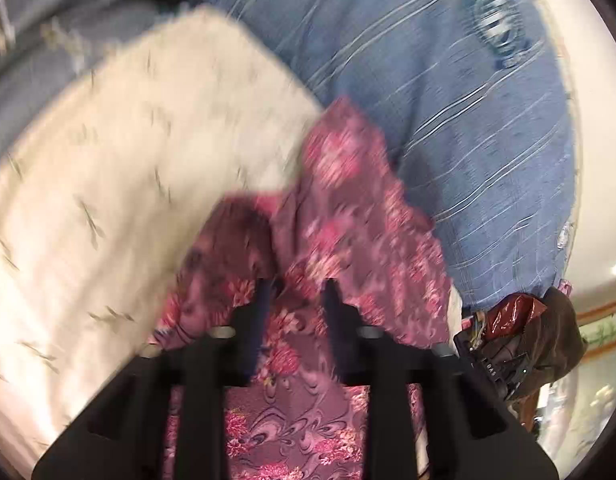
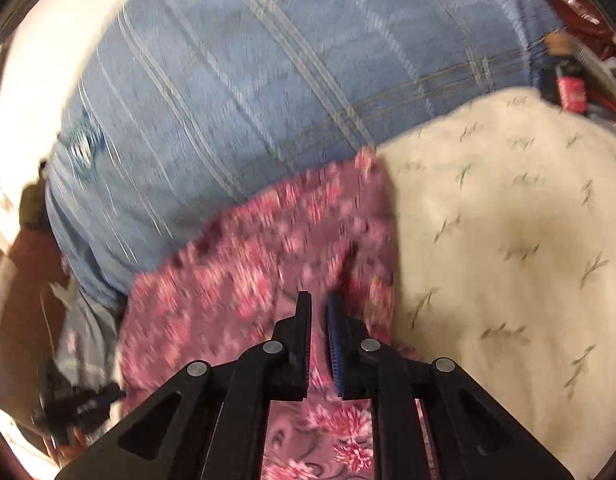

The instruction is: Fold small clothes

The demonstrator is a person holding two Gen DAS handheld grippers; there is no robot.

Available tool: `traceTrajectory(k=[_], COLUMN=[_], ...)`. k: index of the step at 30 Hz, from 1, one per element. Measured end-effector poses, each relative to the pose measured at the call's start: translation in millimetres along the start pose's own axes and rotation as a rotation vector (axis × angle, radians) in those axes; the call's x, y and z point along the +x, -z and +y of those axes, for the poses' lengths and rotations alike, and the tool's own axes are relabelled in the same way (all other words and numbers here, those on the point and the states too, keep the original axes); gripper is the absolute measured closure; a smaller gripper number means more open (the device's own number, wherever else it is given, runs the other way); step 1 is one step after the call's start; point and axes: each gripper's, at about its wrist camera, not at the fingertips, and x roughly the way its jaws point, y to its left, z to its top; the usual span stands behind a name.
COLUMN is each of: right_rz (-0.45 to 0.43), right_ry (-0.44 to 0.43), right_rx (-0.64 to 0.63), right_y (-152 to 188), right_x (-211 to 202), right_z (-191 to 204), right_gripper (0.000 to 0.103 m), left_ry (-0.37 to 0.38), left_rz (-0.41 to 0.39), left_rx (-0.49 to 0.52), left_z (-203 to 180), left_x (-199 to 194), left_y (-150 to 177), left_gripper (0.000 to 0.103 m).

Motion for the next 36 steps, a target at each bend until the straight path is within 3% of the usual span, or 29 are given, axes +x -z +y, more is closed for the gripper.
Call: traceTrajectory(k=[2, 4, 5, 7, 9, 10, 11, 13, 14, 17, 19, 21, 23, 25, 28, 30, 31, 32, 33, 36], right_rz=[0.018, 0.037, 0.056, 0.087, 0.095, 0.101, 0.049, -0.039, -0.031, 0.113, 0.126, 0.033, -0.014, 0.022, 0.146, 0.243, 0.264, 0.311, 0.352, 0.413], right_ry=[-0.003, 0.042, 0.054, 0.047, 0.069, 0.042, -0.006, -0.039, -0.029, 0.152, 0.233, 0.186, 0.098, -0.006, -0.140, -0.212, -0.225, -0.256, -0.262, -0.232], right_rx=[0.029, 0.050, 0.053, 0.037, -0.054, -0.093, -0.101, -0.087, -0.075, -0.119, -0.134, -0.120, -0.137, -0.176, -0.295, -0.373, -0.396, -0.421, -0.450, -0.545], right_y=[-7.8, -7.5, -6.0, -2.1, -2.6, -6.3, -12.1, -21.2, -23.9, -19.1, -15.1, -18.9, -25.4, -29.7, -28.0, -26.1, -24.1, -22.6, -21.0, -8.6], right_x=[4.1, 13.9, 22.7, 36.8, 43.9, 43.8, 32.8, 12.8, 14.4, 40.7, 45.4, 30.4, 26.3, 40.5, 81.3, 115.1, 127.8, 148.5, 169.6, 222.2], right_z=[-4.2, -11.4, -12.2, -10.3, 3.3, 11.5, 18.3, 20.0, 16.7, 6.2, 10.4, 24.6, 51.1, 84.6, 153.7, 197.4, 211.6, 232.2, 252.8, 301.5], right_gripper=[0.060, 0.058, 0.058, 0.058, 0.083, 0.099, 0.099, 0.099, 0.099, 0.094, 0.088, 0.088, 0.078, 0.065, 0.061, 0.060, 0.059, 0.053, 0.053, 0.051], left_ry=[-0.044, -0.091, -0.087, -0.138, -0.189, -0.200, -0.169, -0.118, -0.127, -0.145, -0.112, -0.045, 0.001, 0.036, 0.062, 0.088, 0.082, 0.064, 0.051, 0.074], left_rz=[-0.069, -0.080, -0.049, 0.004, 0.062, 0.080, 0.100, 0.077, 0.031, -0.028, -0.030, -0.013, 0.005, 0.026, 0.062, 0.027, 0.002, -0.020, -0.024, 0.001], left_rx=[0.053, 0.094, 0.124, 0.146, 0.154, 0.154, 0.148, 0.120, 0.100, 0.028, -0.056, -0.121, -0.141, -0.137, -0.149, -0.151, -0.133, -0.110, -0.100, -0.143], left_z=[-14.1, -25.7, -31.5, -36.7, -38.1, -37.6, -38.1, -35.5, -30.9, -11.0, 6.5, 16.8, 17.7, 13.2, 12.1, 12.5, 11.8, 10.9, 10.8, 22.2], left_x=[-3.6, 7.8, 22.1, 47.5, 76.6, 83.2, 86.0, 76.9, 66.9, 41.0, 26.1, 17.4, 17.4, 27.6, 48.9, 51.7, 50.2, 49.2, 50.4, 56.4], left_y=[-17.1, -34.3, -46.6, -60.7, -73.2, -76.9, -81.9, -88.7, -90.0, -81.0, -64.4, -46.7, -28.3, -21.0, -21.0, -22.6, -21.9, -22.9, -24.4, -26.5], left_gripper=[0.029, 0.027, 0.027, 0.027, 0.031, 0.048, 0.065, 0.066, 0.064, 0.049, 0.048, 0.036, 0.033, 0.031, 0.030, 0.035, 0.044, 0.071, 0.085, 0.085])
